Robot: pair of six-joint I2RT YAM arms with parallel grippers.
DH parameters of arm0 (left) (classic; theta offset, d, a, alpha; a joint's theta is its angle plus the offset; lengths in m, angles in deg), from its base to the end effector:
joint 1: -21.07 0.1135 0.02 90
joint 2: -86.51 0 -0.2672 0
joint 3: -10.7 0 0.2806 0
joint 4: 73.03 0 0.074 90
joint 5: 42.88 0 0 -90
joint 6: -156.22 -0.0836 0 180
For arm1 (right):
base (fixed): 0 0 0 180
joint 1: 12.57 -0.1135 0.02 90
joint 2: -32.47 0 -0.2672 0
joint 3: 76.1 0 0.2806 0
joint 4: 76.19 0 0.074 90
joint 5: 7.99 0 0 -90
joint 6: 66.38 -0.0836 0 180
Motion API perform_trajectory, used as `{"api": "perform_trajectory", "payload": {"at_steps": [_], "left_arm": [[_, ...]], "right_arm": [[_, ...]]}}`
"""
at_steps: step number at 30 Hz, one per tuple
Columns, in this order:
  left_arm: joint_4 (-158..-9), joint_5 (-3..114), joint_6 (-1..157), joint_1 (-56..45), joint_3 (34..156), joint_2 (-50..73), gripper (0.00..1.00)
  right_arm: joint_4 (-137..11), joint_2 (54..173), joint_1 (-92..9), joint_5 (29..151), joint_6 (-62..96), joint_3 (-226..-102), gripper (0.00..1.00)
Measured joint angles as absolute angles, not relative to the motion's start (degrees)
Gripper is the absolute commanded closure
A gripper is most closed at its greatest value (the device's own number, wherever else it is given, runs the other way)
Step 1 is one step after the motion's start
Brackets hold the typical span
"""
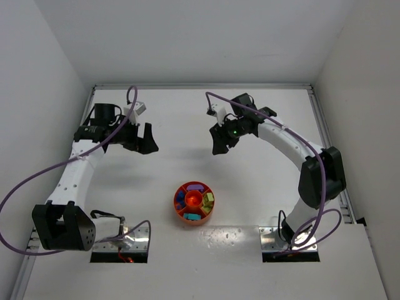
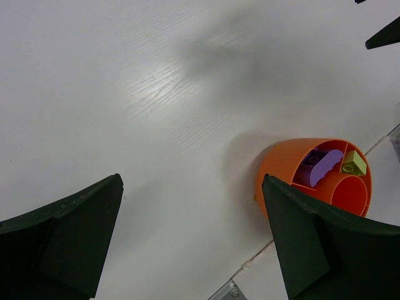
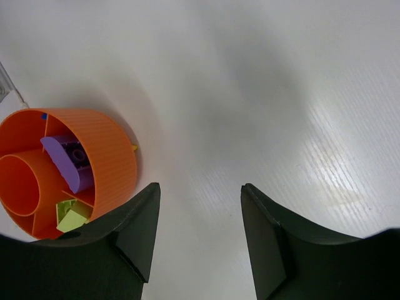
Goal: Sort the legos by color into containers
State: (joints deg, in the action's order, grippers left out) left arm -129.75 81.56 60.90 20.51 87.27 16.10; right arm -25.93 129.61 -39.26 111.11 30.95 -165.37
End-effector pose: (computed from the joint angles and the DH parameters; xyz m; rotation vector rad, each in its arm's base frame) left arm 0.2997 -0.0502 0.2849 0.3809 2.3312 -0.6920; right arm 0.3470 0.2199 0.2153 -0.9348 2.4040 0.7816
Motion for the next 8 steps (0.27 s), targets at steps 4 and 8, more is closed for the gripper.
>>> {"api": "perform_trajectory", "payload": {"at_steps": [4, 8], "left_arm": [[-129.7, 82.3, 60.9, 21.5, 87.1, 16.1, 0.0], [-129.7, 82.5, 60.6, 22.1, 86.9, 16.1, 0.0]], "right_arm": [[-26.0, 129.6, -39.3, 111.1, 31.0, -165.4, 0.45], [-26.1, 129.6, -39.3, 111.1, 31.0, -165.4, 0.45]]}}
